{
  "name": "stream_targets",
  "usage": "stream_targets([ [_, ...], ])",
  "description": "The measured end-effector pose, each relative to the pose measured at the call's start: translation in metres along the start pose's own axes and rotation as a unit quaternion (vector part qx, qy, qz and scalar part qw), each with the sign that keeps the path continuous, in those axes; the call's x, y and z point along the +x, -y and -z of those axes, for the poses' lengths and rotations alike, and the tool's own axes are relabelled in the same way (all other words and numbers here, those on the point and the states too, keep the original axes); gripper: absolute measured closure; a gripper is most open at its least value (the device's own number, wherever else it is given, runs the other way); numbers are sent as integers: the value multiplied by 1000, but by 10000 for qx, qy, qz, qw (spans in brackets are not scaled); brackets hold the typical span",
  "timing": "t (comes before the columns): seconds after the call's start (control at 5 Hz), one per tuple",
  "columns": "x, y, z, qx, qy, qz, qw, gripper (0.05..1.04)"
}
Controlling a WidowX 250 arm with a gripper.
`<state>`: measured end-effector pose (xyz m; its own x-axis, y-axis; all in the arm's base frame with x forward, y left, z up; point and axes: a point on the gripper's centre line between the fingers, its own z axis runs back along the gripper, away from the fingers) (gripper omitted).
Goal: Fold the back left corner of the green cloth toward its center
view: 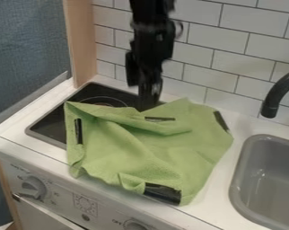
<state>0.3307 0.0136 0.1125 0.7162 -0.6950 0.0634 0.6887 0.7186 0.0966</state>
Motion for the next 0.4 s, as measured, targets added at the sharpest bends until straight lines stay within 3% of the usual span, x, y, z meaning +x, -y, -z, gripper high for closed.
stream_targets([
  [0.2, -1, -6, -13, 36, -17, -1, 10000, 83],
  [0.4, -1, -6, -13, 36, -17, 22, 10000, 83],
])
